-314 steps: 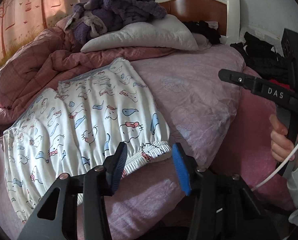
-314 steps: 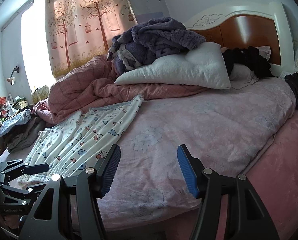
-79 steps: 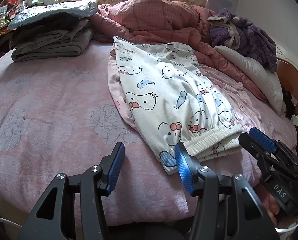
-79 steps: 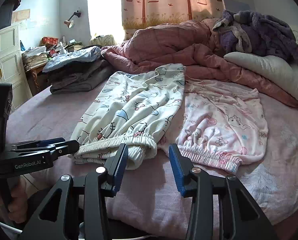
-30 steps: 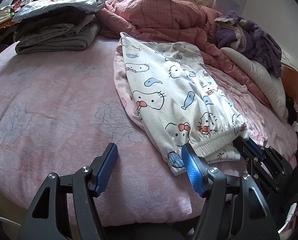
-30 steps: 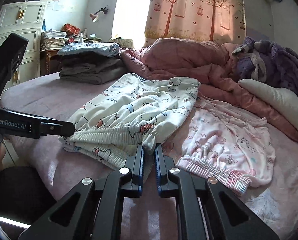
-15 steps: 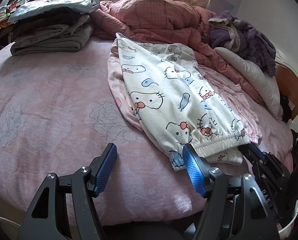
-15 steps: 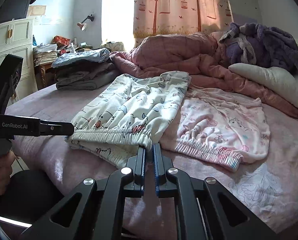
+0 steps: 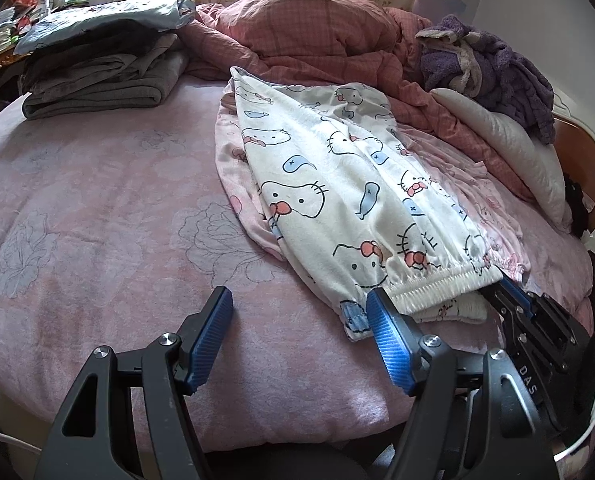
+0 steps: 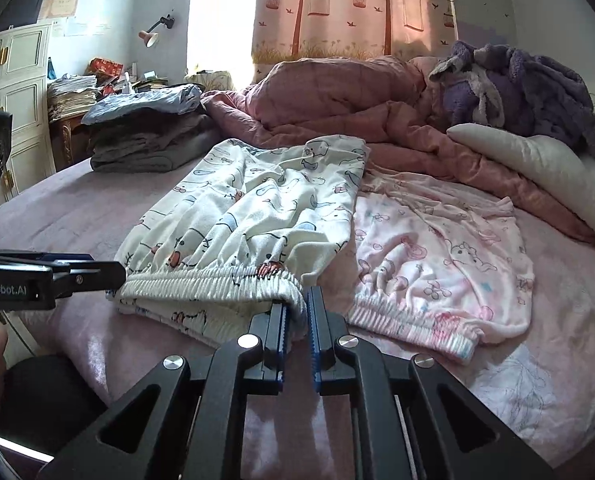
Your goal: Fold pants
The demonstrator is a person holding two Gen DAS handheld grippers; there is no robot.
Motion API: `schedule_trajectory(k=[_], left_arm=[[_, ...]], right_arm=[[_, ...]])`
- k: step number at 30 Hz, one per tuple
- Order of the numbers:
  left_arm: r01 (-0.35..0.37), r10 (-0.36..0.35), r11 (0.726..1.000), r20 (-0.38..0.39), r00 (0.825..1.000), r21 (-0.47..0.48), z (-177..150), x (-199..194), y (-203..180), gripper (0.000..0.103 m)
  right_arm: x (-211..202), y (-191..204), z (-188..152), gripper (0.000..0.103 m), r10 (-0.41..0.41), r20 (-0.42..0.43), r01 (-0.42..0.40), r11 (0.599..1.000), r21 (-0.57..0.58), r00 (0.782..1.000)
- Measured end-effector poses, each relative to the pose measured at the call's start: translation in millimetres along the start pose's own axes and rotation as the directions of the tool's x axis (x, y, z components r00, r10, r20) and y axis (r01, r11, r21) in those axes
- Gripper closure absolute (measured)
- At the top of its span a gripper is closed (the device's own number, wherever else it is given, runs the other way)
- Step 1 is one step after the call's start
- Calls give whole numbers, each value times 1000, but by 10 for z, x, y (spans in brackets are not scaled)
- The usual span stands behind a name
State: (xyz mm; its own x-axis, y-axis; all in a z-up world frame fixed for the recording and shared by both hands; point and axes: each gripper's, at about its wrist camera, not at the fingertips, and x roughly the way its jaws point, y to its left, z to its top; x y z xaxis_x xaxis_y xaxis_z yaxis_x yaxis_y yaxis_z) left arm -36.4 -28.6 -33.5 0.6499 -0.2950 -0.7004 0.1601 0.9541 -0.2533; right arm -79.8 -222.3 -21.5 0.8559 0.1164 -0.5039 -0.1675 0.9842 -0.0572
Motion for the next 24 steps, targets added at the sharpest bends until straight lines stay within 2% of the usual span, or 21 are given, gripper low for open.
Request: schedule_trajectory(k=[2,3,4,5,9,11,13,15,16,17,18,19,20,22,23,24], left_arm=[[-1,1,1000,1,1000,3,-7,-14,5,35],[-10,10,1000,-2,1000,10,-18,-29,2,35],[3,-2,999,-10,1000,35,-39,-45,-22,36],[25,-24,997,-9,1000,69,-62,-79,-56,36],[-45,26,991,146,989,129,-46,-414,-137,38],[-56,21,986,221,975,155,85,-562,-140,38],[-74,22,983,285,958,170,266,-668,-133,40],[-87,17,980,366,931,178,494,-757,-122,40],[-92,9,980,423,906,178,622,-800,-127,40],[-96,-2,979,477,879,181,729,-835,-132,35],[-99,-18,976,528,849,193,846,-857,-156,30],[-103,-34,972,563,826,210,963,-860,-186,15],[-115,-37,969,589,807,219,1077,-849,-214,6],[-158,-12,964,628,779,215,1348,-799,-273,1],[-167,-8,963,643,766,211,1472,-763,-298,1],[-171,-6,964,662,749,202,1611,-729,-310,1]], right_arm=[[-109,39,-71,97,-24,3,24,1000,-16,1000],[-148,57,-97,102,-44,-7,43,999,-20,999],[-164,60,-120,102,-72,-23,72,997,-22,997],[-169,46,-145,102,-68,-37,68,998,-20,997],[-288,-190,-142,102,-6,-24,7,998,67,1000],[-372,-355,-39,101,15,2,-15,994,111,1000],[-442,-506,125,99,1,39,-7,990,142,999],[-502,-647,334,92,11,87,-24,987,159,996],[-521,-712,465,82,16,111,-34,985,168,994],[-542,-775,589,76,19,138,-44,983,179,990],[-549,-833,723,65,16,159,-45,982,184,987],[-529,-874,862,61,-14,165,-17,983,182,986],[-492,-915,1001,61,-57,175,25,983,181,983],[-398,-990,1277,59,-122,202,86,980,178,972],[-337,-1018,1418,55,-126,209,89,980,175,970],[-278,-1044,1566,41,-104,222,66,983,171,969]])
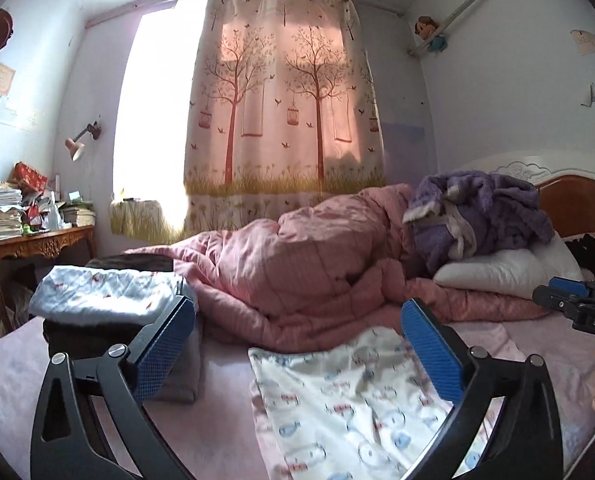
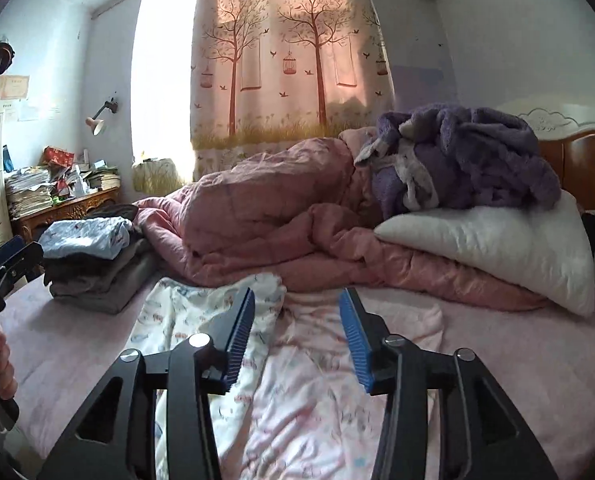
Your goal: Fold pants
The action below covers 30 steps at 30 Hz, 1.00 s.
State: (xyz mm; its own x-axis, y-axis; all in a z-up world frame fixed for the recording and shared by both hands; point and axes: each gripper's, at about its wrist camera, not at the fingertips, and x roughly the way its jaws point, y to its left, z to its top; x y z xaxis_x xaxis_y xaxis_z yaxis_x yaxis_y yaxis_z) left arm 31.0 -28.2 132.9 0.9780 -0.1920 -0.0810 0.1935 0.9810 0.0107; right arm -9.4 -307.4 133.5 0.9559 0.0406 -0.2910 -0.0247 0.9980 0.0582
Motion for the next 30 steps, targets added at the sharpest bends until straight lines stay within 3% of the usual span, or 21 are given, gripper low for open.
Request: schedule_trajectory(k=[1,3,6,8,10,12,15,17,19,20,23,24,26,28,30], left_arm=[[-11,11,1000,12,1000,-7,67,129,-5,1],[-11,12,999,26,1000,-36,191,392,22,1],[-6,9,999,82,997,-32,327,729,34,1],[7,-6,1000,119,993,-9,382,903,62,0],[-71,73,997,137,988,-25,357,1043,99,0],[-80,87,995,127,988,-57,215,1177,186,0],[-27,38,989,72,997,-143,-296,1366,384,1],[-27,25,988,-16,1000,-153,-615,1568,471,1],[-60,35,988,-173,984,-140,-719,1868,481,1],[-50,23,990,-197,980,-133,-719,1941,462,1],[-126,111,991,-241,964,-46,-722,1989,327,1],[-123,109,992,-277,955,-32,-759,2004,303,1],[-129,102,991,-404,909,-41,-893,2108,317,1],[-123,63,990,-561,825,-70,-1104,2289,368,1],[-86,13,992,-613,790,-89,-1261,2413,379,10]], right_arm=[[93,18,130,19,32,14,-32,999,0,999],[295,61,397,1,38,59,-38,999,8,998],[506,122,726,1,8,174,-14,999,34,985],[720,180,934,1,-18,205,11,999,33,979],[1062,270,1121,1,-43,164,50,998,-39,986],[1420,308,1190,1,-43,79,49,997,-66,996],[1770,260,987,1,-35,89,33,999,23,995],[2004,205,716,1,32,34,-35,997,70,999],[2274,177,418,1,88,-68,-83,994,71,994],[2390,159,294,1,75,-111,-69,996,62,991],[2676,104,75,10,20,-211,-14,999,29,977],[2733,75,37,12,21,-234,-12,999,38,972],[2802,13,-16,16,77,-276,-55,995,88,958],[2859,-46,-52,24,155,-300,-114,982,149,941],[2917,-66,-88,35,152,-307,-107,982,158,939]])
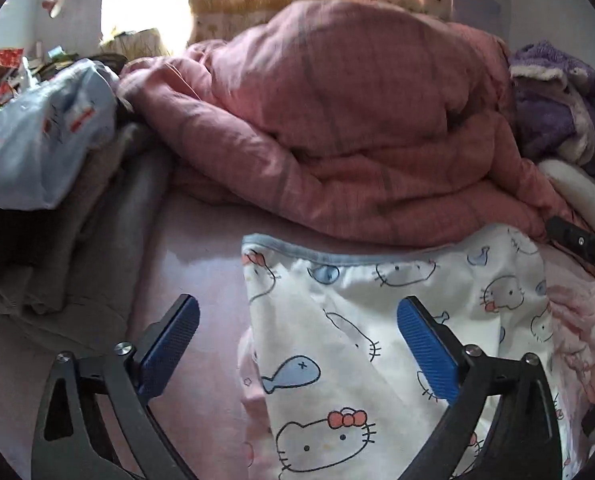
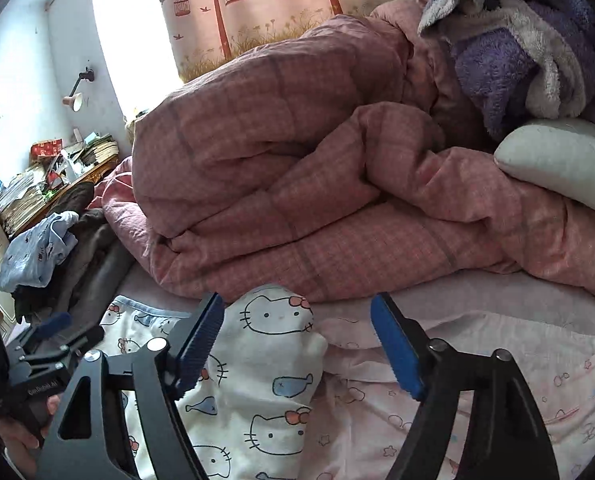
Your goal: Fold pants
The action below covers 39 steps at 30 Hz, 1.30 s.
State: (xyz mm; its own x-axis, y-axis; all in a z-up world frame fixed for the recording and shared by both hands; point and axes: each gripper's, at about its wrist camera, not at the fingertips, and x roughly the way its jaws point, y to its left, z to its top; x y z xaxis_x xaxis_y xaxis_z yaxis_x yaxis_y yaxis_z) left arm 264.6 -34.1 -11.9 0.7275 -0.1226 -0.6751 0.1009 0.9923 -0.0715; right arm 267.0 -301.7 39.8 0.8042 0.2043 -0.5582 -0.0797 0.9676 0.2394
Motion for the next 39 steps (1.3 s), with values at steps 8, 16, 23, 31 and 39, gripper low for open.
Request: schedule_trajectory(k=[8,16,23,31,39], left_arm=[[-102,105,994,-127,986,27,-154,381,-6,14],[-111,112,994,-126,986,14,-165,357,-3,14],[-113,114,994,-140,984,13,-164,357,-7,12],[-123,125,992,-132,983,28,-143,400,4,11],[-127,131,991,-126,983,37,-169,362,-47,11]], right_arm=[[364,-39,-127,79,-2,-157,5,1000,17,988],[201,-262,-95,96,-58,-66,66,991,118,996],[185,-271,-81,26,92,-108,-72,982,177,990],[448,-100,-245,67,124,-257,-80,981,179,958],[104,-229,-171,101,35,-53,-22,973,231,998]])
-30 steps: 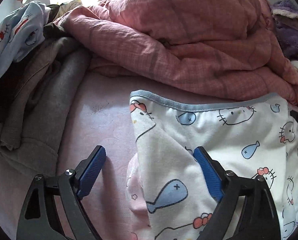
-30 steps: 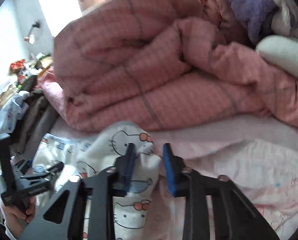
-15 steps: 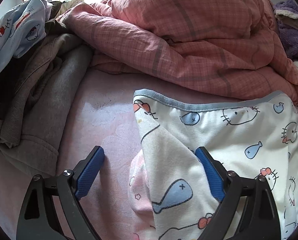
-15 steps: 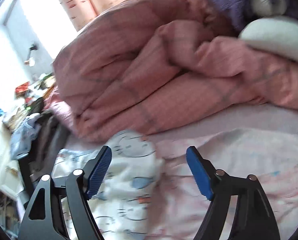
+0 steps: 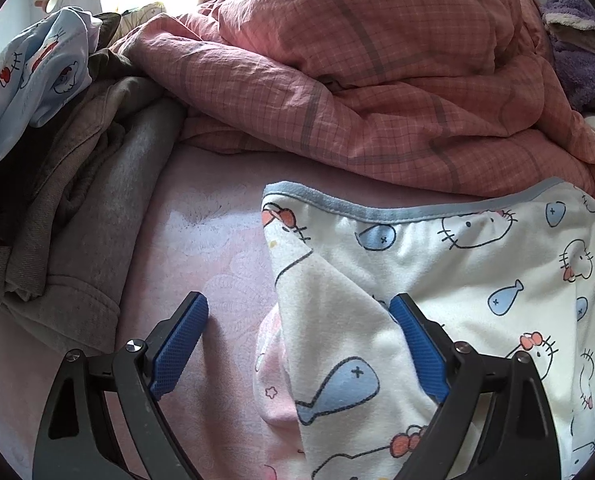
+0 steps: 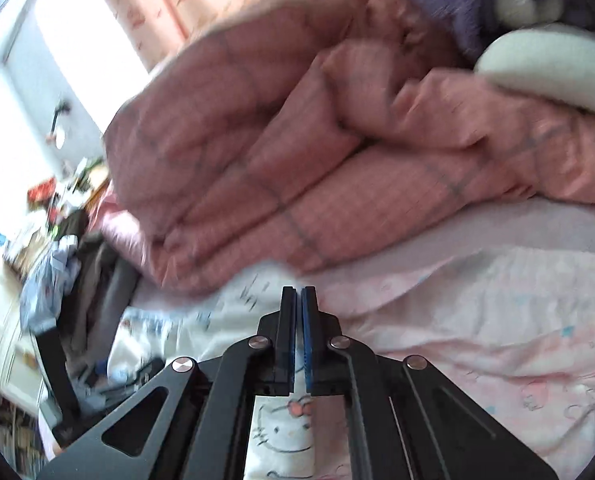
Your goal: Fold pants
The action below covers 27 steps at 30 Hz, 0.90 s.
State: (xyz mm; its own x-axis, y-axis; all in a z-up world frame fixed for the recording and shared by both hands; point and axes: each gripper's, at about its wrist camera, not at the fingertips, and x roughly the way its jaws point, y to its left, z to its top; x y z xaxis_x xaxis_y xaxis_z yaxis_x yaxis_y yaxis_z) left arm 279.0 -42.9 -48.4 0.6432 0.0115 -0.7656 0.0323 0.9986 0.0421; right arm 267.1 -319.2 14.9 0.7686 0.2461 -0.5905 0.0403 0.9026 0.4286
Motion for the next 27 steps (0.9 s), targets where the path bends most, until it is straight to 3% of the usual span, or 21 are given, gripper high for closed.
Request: schedule_trajectory(k=[2,3,5,8,9,10,11,16,21,24,27], left_arm=[[4,-4,1000,-2,1000,-4,1,0,-4,11],[9,-9,1000,-4,1000,-8,-7,-6,-4,11],[16,-16,1000,-5,1000,-15,-9,-7,3,11],[24,-24,999,-4,1000,-21,5,-1,37,11],[25,-25,999,-1,1000,-22,6,-8,40,11],[29,-29,999,5,1000,-21,7,-16,44,11],[36,-36,999,11,999,-19,9,-29,43,11],[50,-49,999,32,998,-12,16,-68,27,10],[50,-50,999,24,998,-20,29,-51,35,10],[49,-48,999,23,999,-19,33,-51,30,10],[46,-45,999,25,999,-14,50,-38,40,10]], right_arm=[[-63,-44,43,101,-84,32,84,996,-3,996],[-43,-78,57,101,-95,5,95,995,1,995],[30,-169,63,98,-33,-74,36,999,40,997],[146,-194,21,80,67,-149,-52,993,105,987],[169,-187,7,72,87,-149,-69,990,122,985],[186,-171,-13,55,85,-150,-66,990,128,985],[207,-139,-25,48,76,-154,-59,992,115,985],[189,-23,-58,47,195,-150,-185,979,81,969],[229,272,-139,49,150,-202,-171,981,-92,968],[257,349,-187,61,121,-228,-152,980,-125,966],[333,310,-189,80,80,-210,-103,990,-101,974]])
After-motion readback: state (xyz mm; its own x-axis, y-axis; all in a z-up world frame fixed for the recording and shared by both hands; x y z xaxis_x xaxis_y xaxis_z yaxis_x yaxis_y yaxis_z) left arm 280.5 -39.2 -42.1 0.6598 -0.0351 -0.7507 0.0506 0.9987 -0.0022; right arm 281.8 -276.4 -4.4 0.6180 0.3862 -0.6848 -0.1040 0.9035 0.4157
